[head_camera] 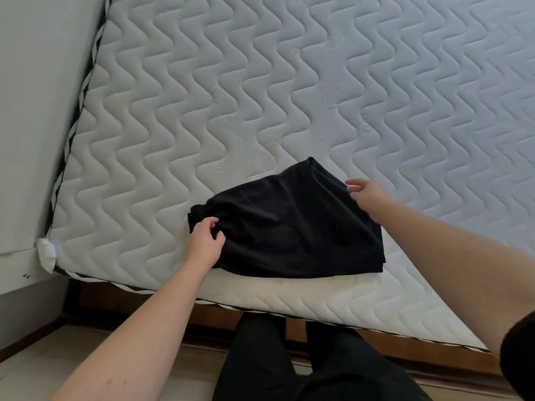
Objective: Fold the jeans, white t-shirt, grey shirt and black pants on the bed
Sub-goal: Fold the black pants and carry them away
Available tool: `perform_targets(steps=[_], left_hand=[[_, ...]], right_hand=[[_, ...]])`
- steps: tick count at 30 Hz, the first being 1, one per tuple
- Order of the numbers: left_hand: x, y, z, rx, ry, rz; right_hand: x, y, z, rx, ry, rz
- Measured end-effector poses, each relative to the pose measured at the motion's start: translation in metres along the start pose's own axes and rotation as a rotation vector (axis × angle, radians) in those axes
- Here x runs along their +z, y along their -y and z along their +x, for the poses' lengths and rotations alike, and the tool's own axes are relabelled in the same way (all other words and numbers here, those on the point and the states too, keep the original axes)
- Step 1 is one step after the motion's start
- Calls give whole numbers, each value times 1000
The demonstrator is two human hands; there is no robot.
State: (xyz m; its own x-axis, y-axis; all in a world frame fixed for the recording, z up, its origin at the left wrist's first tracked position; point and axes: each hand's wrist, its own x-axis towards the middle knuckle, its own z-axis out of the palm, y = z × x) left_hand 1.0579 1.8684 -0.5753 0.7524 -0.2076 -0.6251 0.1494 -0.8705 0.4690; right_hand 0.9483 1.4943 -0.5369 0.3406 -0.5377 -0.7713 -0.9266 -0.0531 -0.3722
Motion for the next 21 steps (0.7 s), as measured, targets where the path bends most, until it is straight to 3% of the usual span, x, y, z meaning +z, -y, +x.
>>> perform_targets(steps=[10, 15, 21], left_hand=[[89, -105, -3, 311, 169, 118], [132, -158, 8, 430, 243, 252], [168, -198, 17, 647, 209, 343]], right_hand=[[-31, -108, 18, 72, -20, 95], [-23, -128, 33, -48, 35, -50], [-4, -121, 60, -273, -127, -437]])
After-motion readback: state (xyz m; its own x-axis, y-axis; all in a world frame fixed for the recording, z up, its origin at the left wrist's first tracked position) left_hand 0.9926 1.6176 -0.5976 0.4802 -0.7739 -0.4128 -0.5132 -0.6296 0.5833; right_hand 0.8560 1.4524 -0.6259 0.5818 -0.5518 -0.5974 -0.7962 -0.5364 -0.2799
